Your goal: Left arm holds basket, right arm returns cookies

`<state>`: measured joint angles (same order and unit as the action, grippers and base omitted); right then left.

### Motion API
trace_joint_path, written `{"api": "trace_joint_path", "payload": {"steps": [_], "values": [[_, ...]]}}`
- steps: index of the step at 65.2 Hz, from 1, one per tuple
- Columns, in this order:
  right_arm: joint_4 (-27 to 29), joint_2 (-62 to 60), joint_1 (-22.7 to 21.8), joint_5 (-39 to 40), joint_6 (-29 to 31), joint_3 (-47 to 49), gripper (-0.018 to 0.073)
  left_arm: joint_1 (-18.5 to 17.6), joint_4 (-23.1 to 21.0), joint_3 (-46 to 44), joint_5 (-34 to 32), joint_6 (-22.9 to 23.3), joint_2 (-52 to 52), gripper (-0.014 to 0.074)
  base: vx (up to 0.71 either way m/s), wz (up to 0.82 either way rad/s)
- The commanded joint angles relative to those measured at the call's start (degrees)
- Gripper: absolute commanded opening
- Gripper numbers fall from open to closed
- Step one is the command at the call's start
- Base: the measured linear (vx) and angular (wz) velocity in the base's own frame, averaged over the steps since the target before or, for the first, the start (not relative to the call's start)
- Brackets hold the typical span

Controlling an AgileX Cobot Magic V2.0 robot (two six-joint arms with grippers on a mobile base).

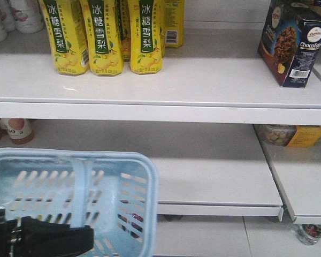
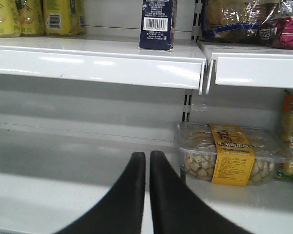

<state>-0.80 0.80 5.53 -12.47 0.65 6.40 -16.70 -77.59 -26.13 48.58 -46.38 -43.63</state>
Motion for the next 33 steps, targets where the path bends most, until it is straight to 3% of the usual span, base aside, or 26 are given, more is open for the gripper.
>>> {"api": "trace_joint_path", "payload": {"steps": [1, 6, 11, 27, 33], "values": [[-0.2, 0.7, -0.3, 4.5, 0.4, 1.6, -0.0010, -0.4, 3.6, 1.6, -8.7, -0.2, 7.4, -0.0003, 0.00, 0.00], [-0.2, 0.7, -0.3, 4.5, 0.4, 1.6, -0.0010, -0.4, 11.4, 4.5, -13.0, 0.5, 13.5, -0.0003, 0.00, 0.00], [-0.2, 0.7, -0.3, 4.5, 0.4, 1.6, -0.0010, -0.4, 21.1, 7.6, -17.6, 6.3, 19.4, -0.0003, 0.00, 0.00], [-0.2, 0.7, -0.3, 4.5, 0.4, 1.6, -0.0010, -0.4, 55.8, 16.5, -27.5, 44.5, 36.4, -0.0003, 0.00, 0.00], [-0.2, 0.7, -0.3, 4.0, 0.4, 1.6, -0.0010, -0.4, 68.6, 18.7, -28.4, 55.0, 40.3, -0.0003, 0.00, 0.00]]}}
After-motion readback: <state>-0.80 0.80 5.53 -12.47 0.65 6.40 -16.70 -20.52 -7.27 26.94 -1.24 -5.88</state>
